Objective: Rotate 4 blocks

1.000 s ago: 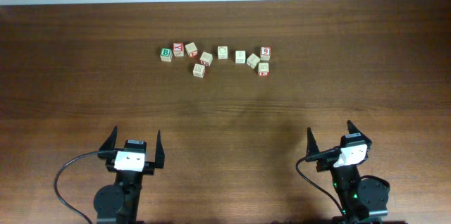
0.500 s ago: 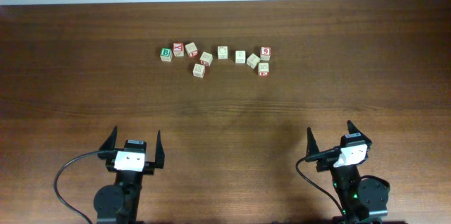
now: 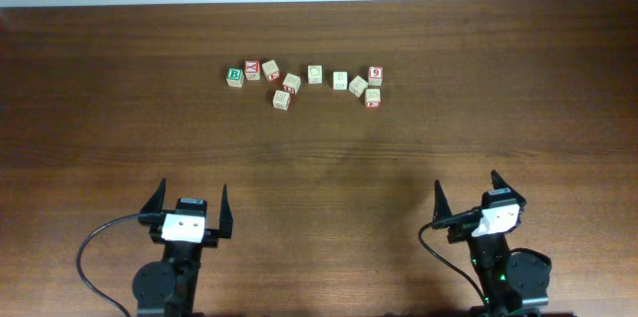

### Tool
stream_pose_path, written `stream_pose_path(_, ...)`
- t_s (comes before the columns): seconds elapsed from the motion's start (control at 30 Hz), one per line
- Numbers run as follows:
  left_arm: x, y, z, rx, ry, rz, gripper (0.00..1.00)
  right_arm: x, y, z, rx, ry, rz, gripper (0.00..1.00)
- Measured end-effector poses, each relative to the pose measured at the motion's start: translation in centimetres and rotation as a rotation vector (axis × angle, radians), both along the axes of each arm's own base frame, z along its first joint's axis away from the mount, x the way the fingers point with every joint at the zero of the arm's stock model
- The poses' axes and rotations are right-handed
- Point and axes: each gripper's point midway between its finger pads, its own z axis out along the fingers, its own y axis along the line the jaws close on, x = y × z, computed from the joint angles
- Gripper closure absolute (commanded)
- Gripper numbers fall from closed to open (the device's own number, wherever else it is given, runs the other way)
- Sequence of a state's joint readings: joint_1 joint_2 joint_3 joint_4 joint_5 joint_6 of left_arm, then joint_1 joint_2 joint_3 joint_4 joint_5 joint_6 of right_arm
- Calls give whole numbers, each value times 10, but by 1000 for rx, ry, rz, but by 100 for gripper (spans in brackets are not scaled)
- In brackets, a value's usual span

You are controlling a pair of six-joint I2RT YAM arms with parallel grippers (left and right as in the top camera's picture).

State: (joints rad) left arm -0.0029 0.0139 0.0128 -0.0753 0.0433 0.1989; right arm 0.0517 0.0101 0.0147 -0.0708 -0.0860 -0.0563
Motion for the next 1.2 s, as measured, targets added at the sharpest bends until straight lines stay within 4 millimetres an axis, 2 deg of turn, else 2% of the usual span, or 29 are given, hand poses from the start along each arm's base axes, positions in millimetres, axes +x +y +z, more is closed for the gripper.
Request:
stream_pose_path(0.27,0,0,4,0,-16,2,1,0,0,0,1,0,0,2)
stream_pose_path(0.33,0,0,9,0,-35,-2,1,0,0,6,12,-25,0,2)
stream_pose_path(0.4,1,-1,18,0,-73,-5,1,1,0,21,28,-83,0,2)
stream_pose_path(0.53,0,-1,36,-14,-146,-8,1,0,-2,30,34,-112,-8,2)
stream_pose_path(0.57,0,-1,39,-18,-156,-8,1,0,-6,37,34,-120,-25,2)
stream_pose_path(0.67,2,-1,59,-22,-158,-5,1,4,-14,79,34,-157,-59,2)
stream_pose_path(0.73,8,3,84,-24,-139,17,1,20,-8,94,33,-95,-21,2)
stream_pose_path(0.8,27,6,117,-23,-84,34,1,48,6,114,37,-16,61,2)
stream_pose_path(0.83,39,6,120,-23,-22,37,1,64,12,120,42,32,96,2)
stream_pose_path(0.87,57,5,134,-22,30,30,1,81,19,128,46,74,134,2)
stream_pose_path(0.93,103,-1,153,-28,170,-5,1,115,33,126,95,232,212,2)
stream_pose_path(0.97,110,-3,137,-32,308,-16,1,123,38,117,128,340,237,2)
stream_pose_path(1.0,121,-5,143,-35,347,-22,1,133,42,117,151,390,256,2)
stream_pose_path(1.03,156,-8,151,-41,420,-38,1,159,51,113,192,464,302,2)
stream_pose_path(1.07,160,-9,138,-46,511,-46,1,161,55,100,220,552,323,2)
stream_pose_path(1.1,168,-13,133,-57,585,-68,1,171,63,92,250,624,353,2)
stream_pose_path(1.13,184,-19,129,-70,634,-94,1,182,71,83,269,678,381,2)
stream_pose_path(1.2,199,-28,101,-99,728,-143,1,195,91,67,282,766,427,2)
